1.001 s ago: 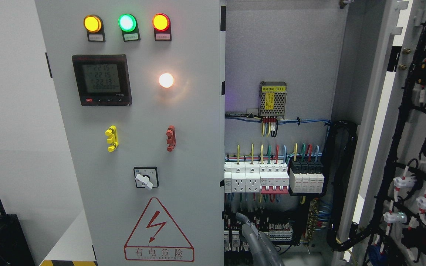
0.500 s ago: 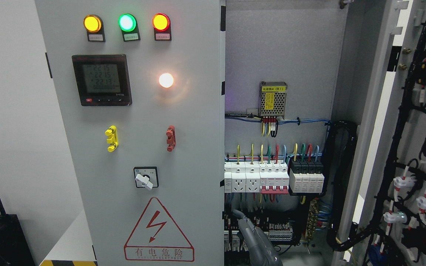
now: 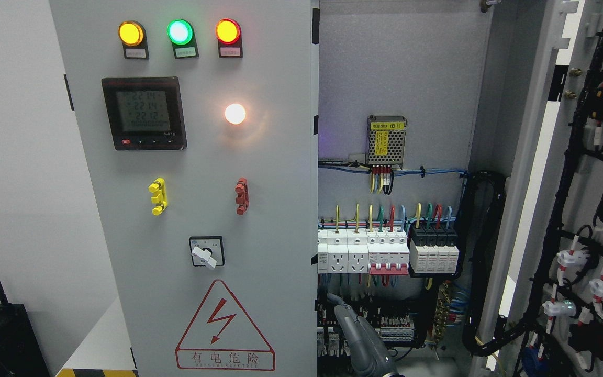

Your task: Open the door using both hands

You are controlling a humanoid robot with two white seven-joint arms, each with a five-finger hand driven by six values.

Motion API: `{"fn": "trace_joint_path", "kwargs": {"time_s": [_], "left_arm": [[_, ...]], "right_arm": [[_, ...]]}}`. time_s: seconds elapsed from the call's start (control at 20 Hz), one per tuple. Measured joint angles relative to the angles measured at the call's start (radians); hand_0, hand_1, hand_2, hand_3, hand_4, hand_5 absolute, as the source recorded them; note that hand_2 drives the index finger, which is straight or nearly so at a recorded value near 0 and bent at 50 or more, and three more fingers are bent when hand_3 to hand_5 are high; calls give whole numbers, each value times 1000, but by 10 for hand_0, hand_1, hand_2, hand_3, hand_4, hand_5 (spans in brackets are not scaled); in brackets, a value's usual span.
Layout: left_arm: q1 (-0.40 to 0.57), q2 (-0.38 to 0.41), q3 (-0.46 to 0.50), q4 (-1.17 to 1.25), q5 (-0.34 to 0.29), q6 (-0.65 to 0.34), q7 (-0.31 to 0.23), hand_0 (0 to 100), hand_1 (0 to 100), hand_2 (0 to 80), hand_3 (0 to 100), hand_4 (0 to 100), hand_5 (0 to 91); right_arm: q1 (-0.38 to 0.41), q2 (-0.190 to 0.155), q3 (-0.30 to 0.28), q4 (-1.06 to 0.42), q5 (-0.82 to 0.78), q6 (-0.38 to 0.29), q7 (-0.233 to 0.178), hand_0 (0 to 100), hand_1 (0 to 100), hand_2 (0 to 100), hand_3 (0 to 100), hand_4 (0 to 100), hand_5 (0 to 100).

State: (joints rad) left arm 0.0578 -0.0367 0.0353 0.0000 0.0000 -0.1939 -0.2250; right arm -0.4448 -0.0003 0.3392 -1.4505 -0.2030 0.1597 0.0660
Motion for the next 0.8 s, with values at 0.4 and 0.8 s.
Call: {"fn": "trace_joint_path", "kwargs": {"time_s": [0.4, 0.8], "left_arm": [[0, 0, 0, 0, 0, 0, -2, 0, 0, 0, 0, 0, 0], [0, 0, 0, 0, 0, 0, -4, 0, 0, 0, 0, 0, 0]], "right_arm": [[-23, 0, 1, 23, -3, -1, 17, 381, 0, 0, 0, 0, 0], [-37, 0, 1, 35, -5, -1, 47, 381, 0, 0, 0, 0, 0]]}}
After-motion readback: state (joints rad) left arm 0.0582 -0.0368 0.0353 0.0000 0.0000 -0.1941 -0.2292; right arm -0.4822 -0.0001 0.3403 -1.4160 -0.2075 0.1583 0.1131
